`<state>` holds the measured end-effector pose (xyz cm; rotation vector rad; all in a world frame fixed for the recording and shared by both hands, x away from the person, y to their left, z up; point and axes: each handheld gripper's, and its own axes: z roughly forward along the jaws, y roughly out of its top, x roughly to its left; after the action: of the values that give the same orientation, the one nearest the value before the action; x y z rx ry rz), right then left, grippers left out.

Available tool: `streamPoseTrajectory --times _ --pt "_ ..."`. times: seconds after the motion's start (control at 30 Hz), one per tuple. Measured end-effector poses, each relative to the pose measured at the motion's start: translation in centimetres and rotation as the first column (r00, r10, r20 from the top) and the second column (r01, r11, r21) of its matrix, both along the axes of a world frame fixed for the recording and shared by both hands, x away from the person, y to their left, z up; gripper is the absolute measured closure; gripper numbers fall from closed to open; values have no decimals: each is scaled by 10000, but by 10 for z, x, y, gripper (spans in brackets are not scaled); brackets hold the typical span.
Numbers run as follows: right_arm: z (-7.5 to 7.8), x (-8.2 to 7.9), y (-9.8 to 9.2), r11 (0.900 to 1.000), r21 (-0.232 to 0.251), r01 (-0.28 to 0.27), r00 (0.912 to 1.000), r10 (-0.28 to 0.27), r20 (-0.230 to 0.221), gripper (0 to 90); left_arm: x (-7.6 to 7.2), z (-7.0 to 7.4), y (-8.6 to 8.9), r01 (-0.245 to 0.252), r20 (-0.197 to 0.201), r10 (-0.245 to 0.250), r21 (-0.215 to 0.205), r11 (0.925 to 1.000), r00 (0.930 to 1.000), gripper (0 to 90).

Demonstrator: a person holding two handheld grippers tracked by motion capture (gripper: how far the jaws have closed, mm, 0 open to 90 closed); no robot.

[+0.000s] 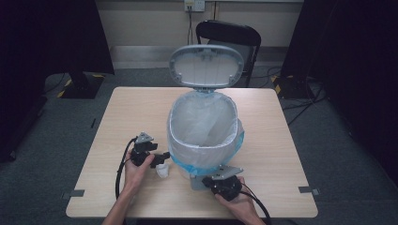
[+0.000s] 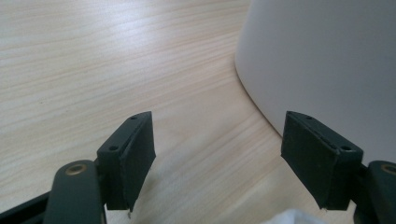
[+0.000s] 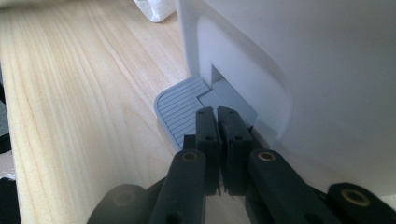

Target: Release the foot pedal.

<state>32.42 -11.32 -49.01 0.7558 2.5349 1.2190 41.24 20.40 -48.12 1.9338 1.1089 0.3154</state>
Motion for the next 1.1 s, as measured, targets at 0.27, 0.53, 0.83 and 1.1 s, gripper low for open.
streamPoseTrajectory --times 0.27,0.53,0.83,1.1 --pt "0 1 0 10000 5 -45 10000 45 -81 874 -8 7 3 607 -165 -612 -303 9977 9980 245" --pt "0 1 0 10000 22 -10 10000 10 -62 874 -27 21 9 1081 28 -1082 -755 9913 9941 233" --pt "-1 1 -1 9999 165 32 10000 -31 -74 874 -46 8 16 1378 -474 -1427 -948 9859 9886 244" --pt "-1 1 -1 9999 162 32 10000 -31 -87 874 -47 -3 5 1772 -735 -1775 -116 9841 9814 275"
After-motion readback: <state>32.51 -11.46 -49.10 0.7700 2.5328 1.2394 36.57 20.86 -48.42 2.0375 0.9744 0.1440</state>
